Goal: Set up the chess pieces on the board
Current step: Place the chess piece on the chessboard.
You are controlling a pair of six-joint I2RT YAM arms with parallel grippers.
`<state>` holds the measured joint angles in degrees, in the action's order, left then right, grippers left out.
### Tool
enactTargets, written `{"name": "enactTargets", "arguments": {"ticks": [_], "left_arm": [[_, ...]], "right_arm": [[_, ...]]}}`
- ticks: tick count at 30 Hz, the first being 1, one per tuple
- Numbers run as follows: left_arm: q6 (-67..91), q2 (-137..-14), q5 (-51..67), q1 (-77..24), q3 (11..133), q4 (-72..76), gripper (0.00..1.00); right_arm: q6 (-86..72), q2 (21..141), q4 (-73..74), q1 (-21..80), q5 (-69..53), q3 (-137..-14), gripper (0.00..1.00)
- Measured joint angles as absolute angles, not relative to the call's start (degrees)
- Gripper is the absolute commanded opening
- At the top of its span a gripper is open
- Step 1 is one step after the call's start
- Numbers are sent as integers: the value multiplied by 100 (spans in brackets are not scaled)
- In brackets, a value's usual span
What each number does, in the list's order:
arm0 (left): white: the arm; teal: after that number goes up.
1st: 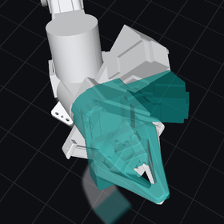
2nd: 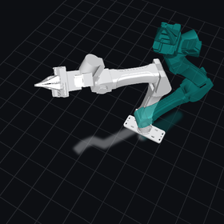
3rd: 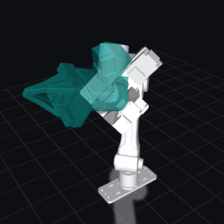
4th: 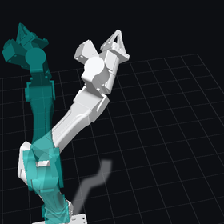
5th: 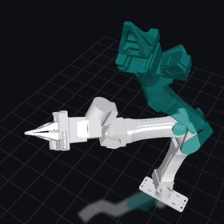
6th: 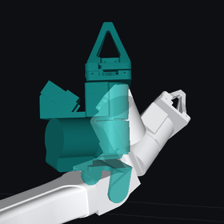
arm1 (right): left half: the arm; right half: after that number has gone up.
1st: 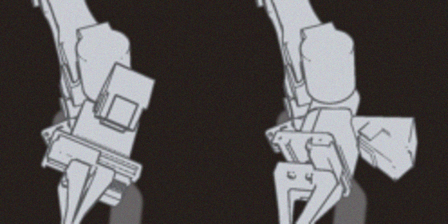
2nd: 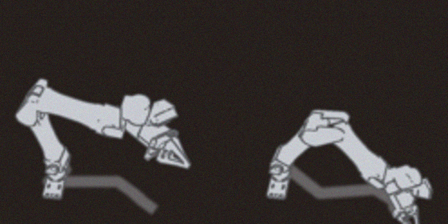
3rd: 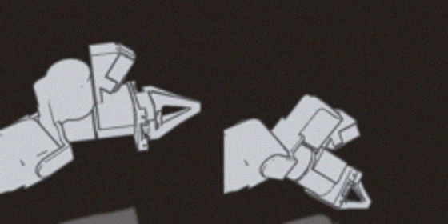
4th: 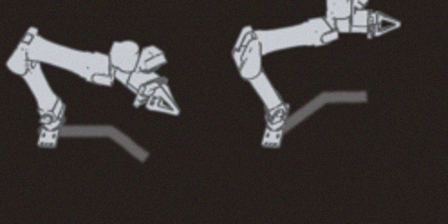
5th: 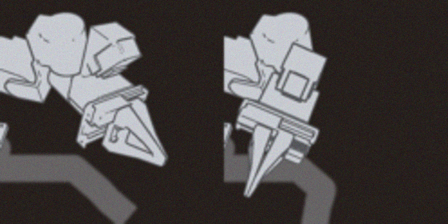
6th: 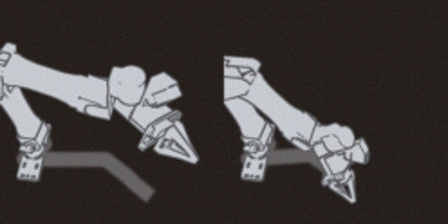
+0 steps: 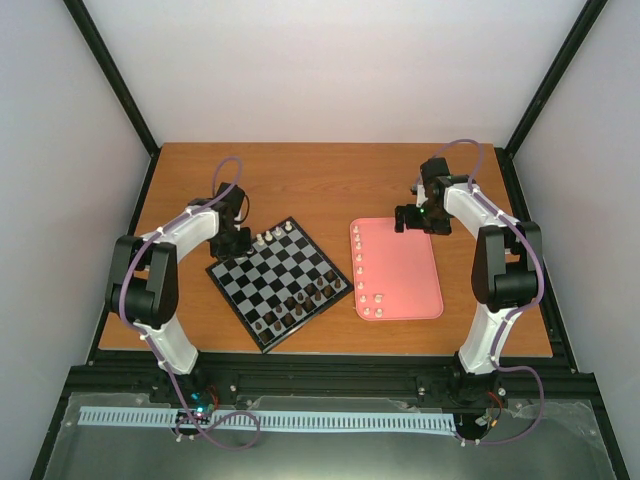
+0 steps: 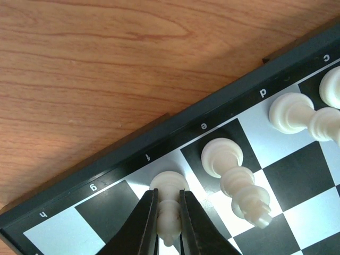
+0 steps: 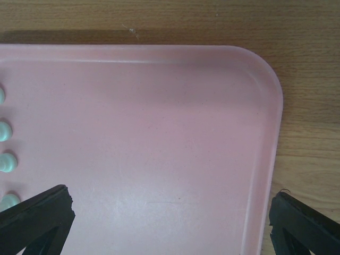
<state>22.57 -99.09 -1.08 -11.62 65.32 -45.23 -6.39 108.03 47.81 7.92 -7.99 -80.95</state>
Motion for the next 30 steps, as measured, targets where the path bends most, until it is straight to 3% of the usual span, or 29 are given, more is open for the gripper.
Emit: {"name": "enactTargets", "arguments": {"ticks": [9,18,30], "left_arm": [[2257,-9939,-119,-1162,6532,-4471,8],[2255,-9939,-128,-1162,6488,-4434,19],[2228,-9887,-117,-1160,6388,-4416,49]], "right_arm": [[-628,10803,4783,792,-821,-8095,100],[-624,10803,4783,792,-840,-8095,100],[-620,10803,4783,792,-851,-8095,100]]}}
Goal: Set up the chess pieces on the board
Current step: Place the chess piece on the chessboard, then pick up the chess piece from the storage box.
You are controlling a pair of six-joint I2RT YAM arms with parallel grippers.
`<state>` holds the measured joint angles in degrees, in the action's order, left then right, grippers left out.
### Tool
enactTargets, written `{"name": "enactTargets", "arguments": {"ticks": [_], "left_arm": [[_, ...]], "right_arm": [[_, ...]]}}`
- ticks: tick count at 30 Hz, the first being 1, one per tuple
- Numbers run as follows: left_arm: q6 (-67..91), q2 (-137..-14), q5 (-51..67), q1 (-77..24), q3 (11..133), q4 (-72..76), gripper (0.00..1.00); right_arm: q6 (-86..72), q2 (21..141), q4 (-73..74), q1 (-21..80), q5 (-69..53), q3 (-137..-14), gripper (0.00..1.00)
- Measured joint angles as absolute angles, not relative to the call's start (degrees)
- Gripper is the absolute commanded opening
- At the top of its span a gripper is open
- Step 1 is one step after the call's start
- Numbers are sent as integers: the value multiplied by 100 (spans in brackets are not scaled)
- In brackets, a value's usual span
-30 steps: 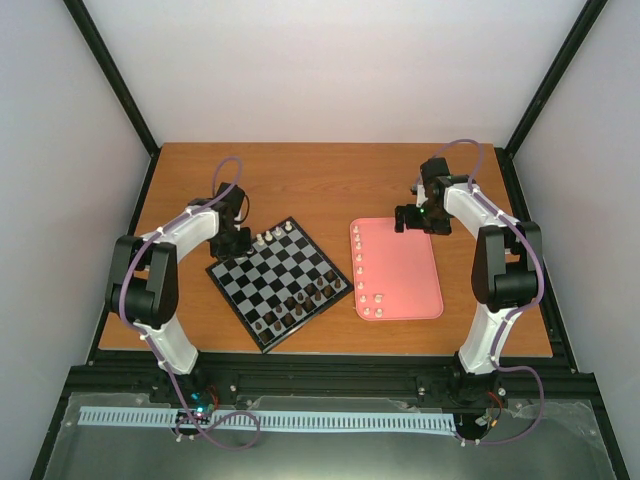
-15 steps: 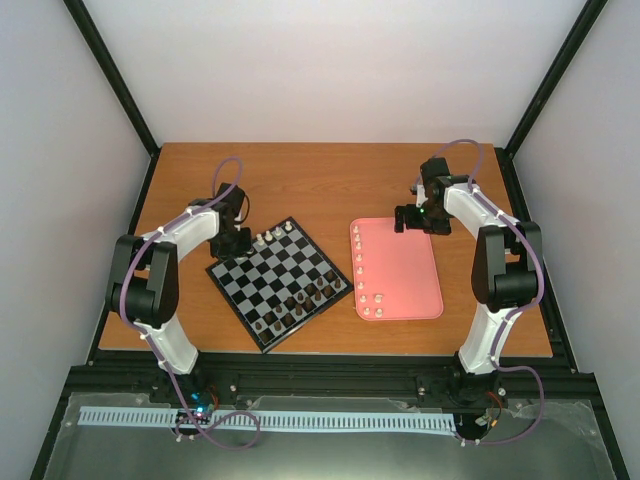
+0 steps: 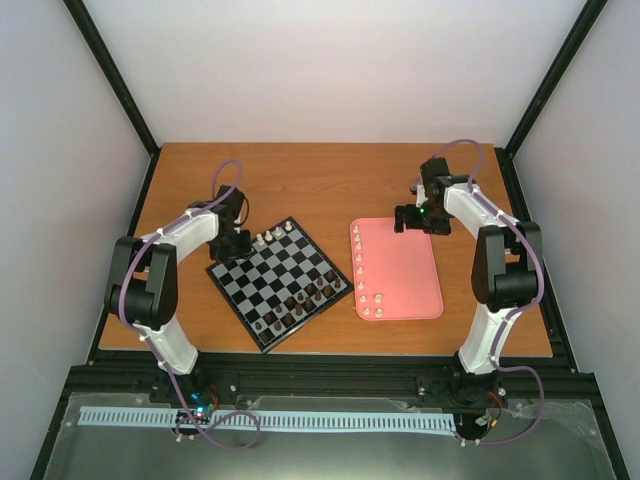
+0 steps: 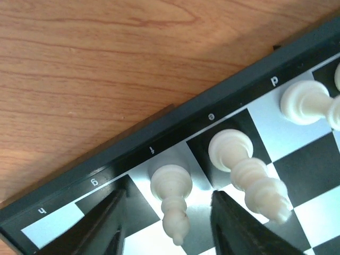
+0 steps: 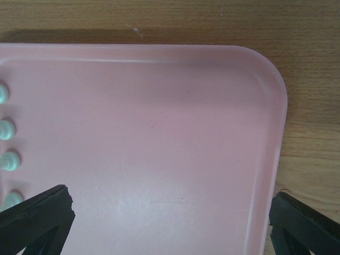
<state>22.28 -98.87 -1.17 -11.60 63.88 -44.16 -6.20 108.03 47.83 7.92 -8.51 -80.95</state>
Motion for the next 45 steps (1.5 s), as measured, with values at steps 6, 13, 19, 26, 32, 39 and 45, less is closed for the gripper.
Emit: {"name": "enactTargets", "arguments": {"ticks": [6,13,19,26,32,39,45], "left_arm": [[2200,-9445,-137,-1157,6337,-4622,98],[2189,-7854,-172,-1177,6654,-5389,100],[2102,-7623,-196,-2058,7671,-5798,96],[1844,-8805,-45,-4399,9008,-5865,91],[1614,-10263,255,-5642,9463,-5774,84],[1313,-11249,628,-5927,9684,-5638,78],[1103,-11917,694,-5986,10114,-5334,66]], "right_arm": [[-617,10803,4786,792,-862,-8095,100],[-622,10803,4781,792,-862,-8093,100],[-633,10803,4783,792,-858,-8093,100],[-687,10803,4783,843,-843,-8093,100],[-692,10803,4772,915,-843,-8093,100],[-694,10801,4703,915,-838,-7985,100],[-694,10798,4685,915,-834,-7828,100]]}}
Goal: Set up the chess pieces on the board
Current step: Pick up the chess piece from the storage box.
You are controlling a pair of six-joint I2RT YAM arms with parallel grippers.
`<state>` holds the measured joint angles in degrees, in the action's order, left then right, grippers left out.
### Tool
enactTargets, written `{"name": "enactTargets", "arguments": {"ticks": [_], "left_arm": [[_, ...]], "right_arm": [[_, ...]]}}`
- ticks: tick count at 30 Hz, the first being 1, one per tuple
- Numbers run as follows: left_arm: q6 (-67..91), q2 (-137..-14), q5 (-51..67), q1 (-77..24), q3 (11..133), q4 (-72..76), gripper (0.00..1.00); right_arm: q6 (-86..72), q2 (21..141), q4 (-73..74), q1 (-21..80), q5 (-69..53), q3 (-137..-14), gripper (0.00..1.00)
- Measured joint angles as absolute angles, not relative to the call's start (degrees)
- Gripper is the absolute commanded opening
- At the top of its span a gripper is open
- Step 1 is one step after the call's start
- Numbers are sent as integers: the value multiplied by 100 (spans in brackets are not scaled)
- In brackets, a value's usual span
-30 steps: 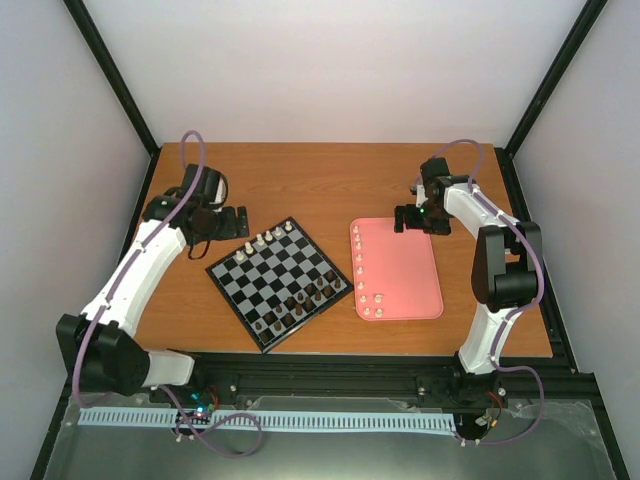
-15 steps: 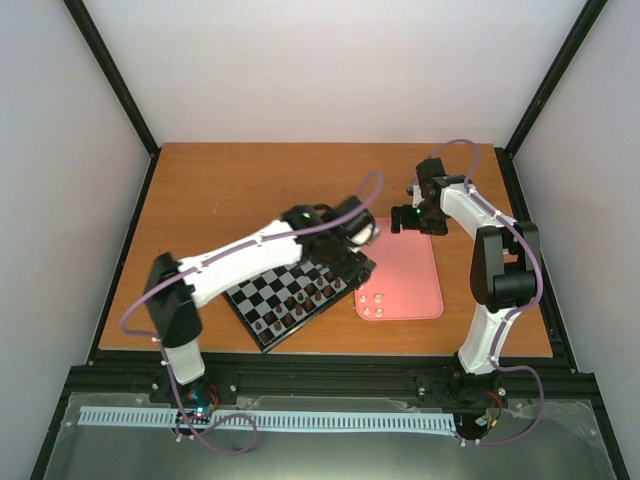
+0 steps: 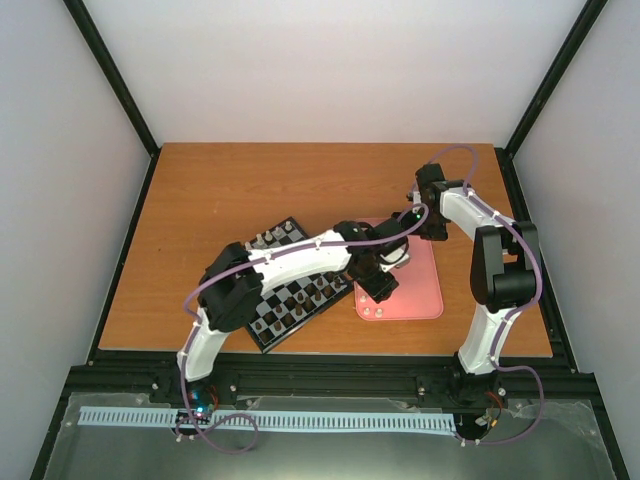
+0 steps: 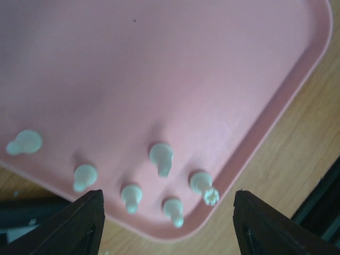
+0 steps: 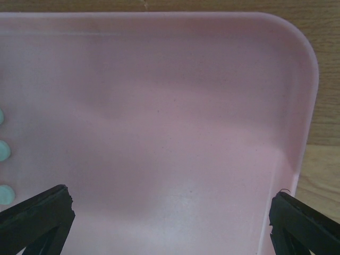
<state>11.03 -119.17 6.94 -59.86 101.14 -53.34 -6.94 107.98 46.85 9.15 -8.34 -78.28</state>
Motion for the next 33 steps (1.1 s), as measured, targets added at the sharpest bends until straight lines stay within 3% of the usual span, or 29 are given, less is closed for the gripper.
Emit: {"name": "enactTargets", "arguments": {"ticks": [11,15,28,33], "left_arm": [[836,-12654,672,-6001,10442,-5085,55],[812,-12672,687,-6001,10442,-5068,46],[766,-12672,727,-6001,10250,-5028,50],[764,-12672,720,-6001,10141,-5015,41]], "right_arm": [[-692,10761,4678,915,-792,-7824,100],[-692,10761,4681,915,-773,-7824,100],[-692,10761,4683,915,-753,-7824,100],[-692,10761,4683,915,-753,-7824,100]]}}
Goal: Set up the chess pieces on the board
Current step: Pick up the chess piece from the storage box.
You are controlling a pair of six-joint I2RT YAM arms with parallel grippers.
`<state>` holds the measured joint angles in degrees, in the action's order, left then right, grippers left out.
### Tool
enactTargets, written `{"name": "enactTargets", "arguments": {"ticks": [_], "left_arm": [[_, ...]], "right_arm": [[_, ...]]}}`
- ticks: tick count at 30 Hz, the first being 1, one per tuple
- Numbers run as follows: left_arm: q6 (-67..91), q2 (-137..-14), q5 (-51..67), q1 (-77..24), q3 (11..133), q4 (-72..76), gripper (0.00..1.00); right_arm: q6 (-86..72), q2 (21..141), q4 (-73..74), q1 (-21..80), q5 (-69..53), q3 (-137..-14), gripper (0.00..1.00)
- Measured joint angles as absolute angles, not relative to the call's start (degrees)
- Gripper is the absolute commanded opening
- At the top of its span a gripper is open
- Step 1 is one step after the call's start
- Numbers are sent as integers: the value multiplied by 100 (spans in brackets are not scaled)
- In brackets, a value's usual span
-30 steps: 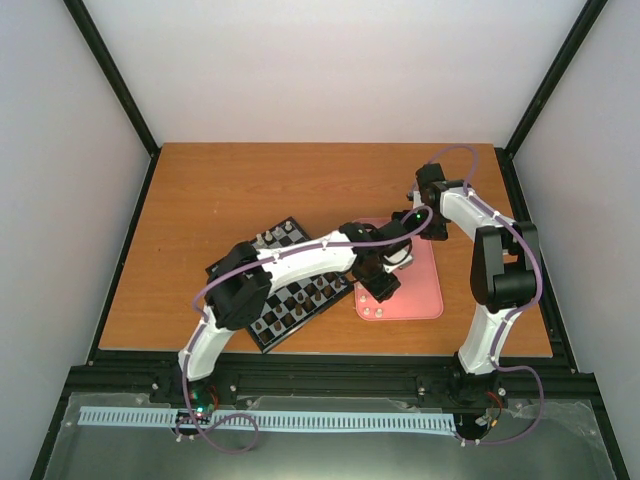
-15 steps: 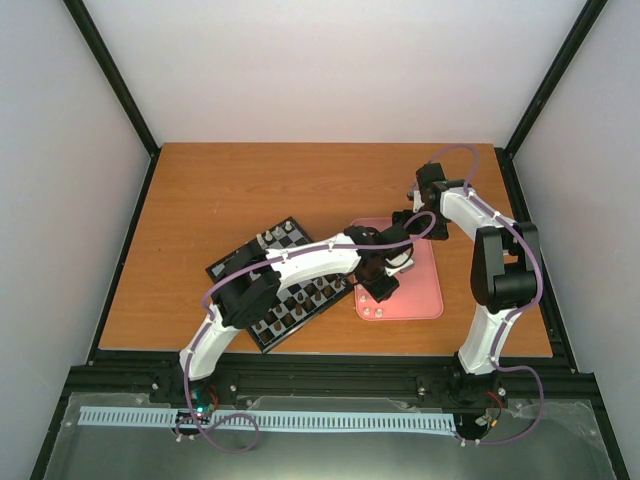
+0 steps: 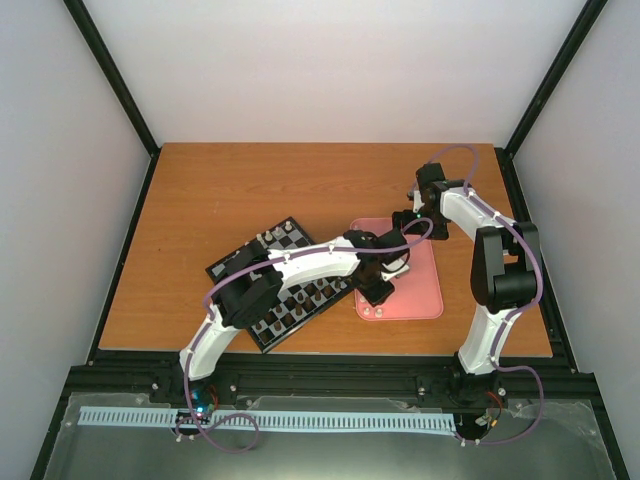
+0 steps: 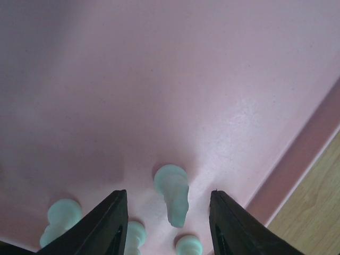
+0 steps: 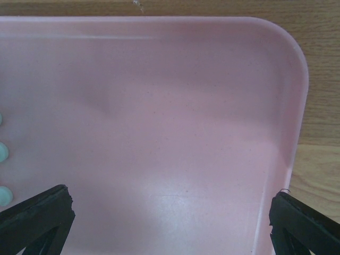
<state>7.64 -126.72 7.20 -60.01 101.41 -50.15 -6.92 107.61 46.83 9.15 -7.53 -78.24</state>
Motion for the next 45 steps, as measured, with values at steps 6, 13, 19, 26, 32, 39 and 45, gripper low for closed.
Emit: {"name": "enactTargets", "arguments": {"ticks": [6,13,19,26,32,39,45], "left_arm": [[733,-12672,692,-6001,10141,-4963,29],[735,-12680,692,-6001,10141,-4952,21],[735,-12746,703,-6001,10151,-4932,10],[746,-12761,694,-6001,10204,-4932,1],[746,-12737,602,-5909,10556,-5205,1],[928,-11716,322,-5325,10879,-5651,1],[1415,-9776,-183,-3721,9601,-5756,1]], "right_arm": [[-692,10761,4683,915,-751,-7824,100],[-690,10761,4685,915,-751,-7824,100],[-690,10761,4687,915,-751,-7824,100],[-690,10761,4689,915,-753,-7824,100],[-690,10761,4687,915,-753,-7824,100],[-690,10761,4687,915,-786,-7824,100],[-690,10761,4687,915,-888,-7830,100]]}}
